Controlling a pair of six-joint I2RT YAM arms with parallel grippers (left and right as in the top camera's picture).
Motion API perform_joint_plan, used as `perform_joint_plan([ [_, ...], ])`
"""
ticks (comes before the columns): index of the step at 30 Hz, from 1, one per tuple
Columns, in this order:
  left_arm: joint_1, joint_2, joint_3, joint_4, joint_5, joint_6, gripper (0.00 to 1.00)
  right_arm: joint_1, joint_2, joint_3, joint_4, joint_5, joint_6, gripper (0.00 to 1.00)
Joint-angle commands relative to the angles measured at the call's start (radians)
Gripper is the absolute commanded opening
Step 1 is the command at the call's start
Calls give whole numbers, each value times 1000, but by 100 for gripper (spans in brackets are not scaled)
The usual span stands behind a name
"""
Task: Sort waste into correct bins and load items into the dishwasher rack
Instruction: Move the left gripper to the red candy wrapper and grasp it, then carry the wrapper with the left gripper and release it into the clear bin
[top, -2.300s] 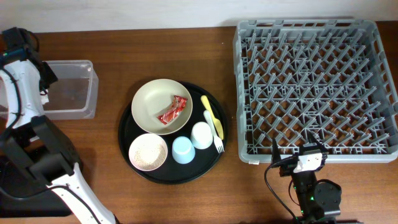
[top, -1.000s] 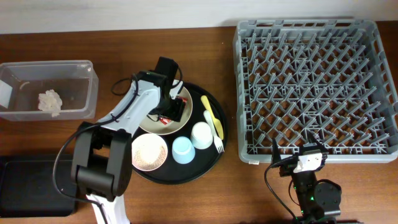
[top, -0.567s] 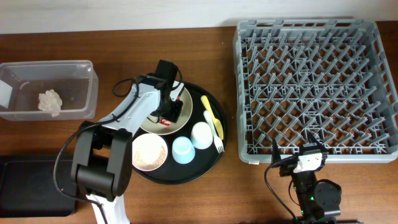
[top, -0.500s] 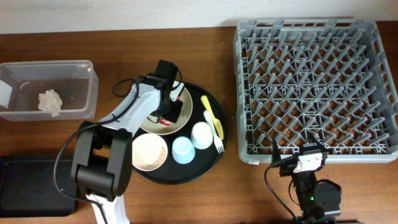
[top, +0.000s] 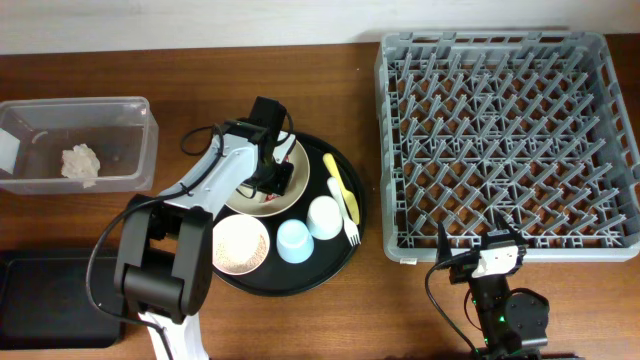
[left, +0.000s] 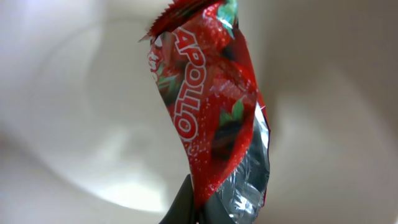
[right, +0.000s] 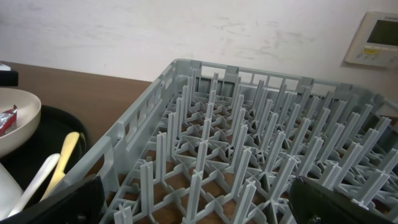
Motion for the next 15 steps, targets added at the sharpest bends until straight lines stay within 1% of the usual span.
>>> perform_joint_plan([
  [1,0,9,23,1,-14,3,1,-6,-5,-5,-5,-10,7,98],
  [4,0,-30,95,-36,-64,3,1,-6,-5,-5,-5,-10,7,98],
  [9,26,-187,217,-138,-284,-18,1,-6,-5,-5,-5,-10,7,98],
  [11,76,-268,229,-137,-351,-43,1,-6,-5,-5,-5,-10,7,98],
  [12,116,-304,230,-138,-354,-46,1,-6,-5,-5,-5,-10,7,98],
  [13,170,-336,230,-138,-354,-83,1,-6,-5,-5,-5,-9,7,98],
  [15,273,-365,230,-136,-354,-112,1,-6,-5,-5,-5,-10,7,98],
])
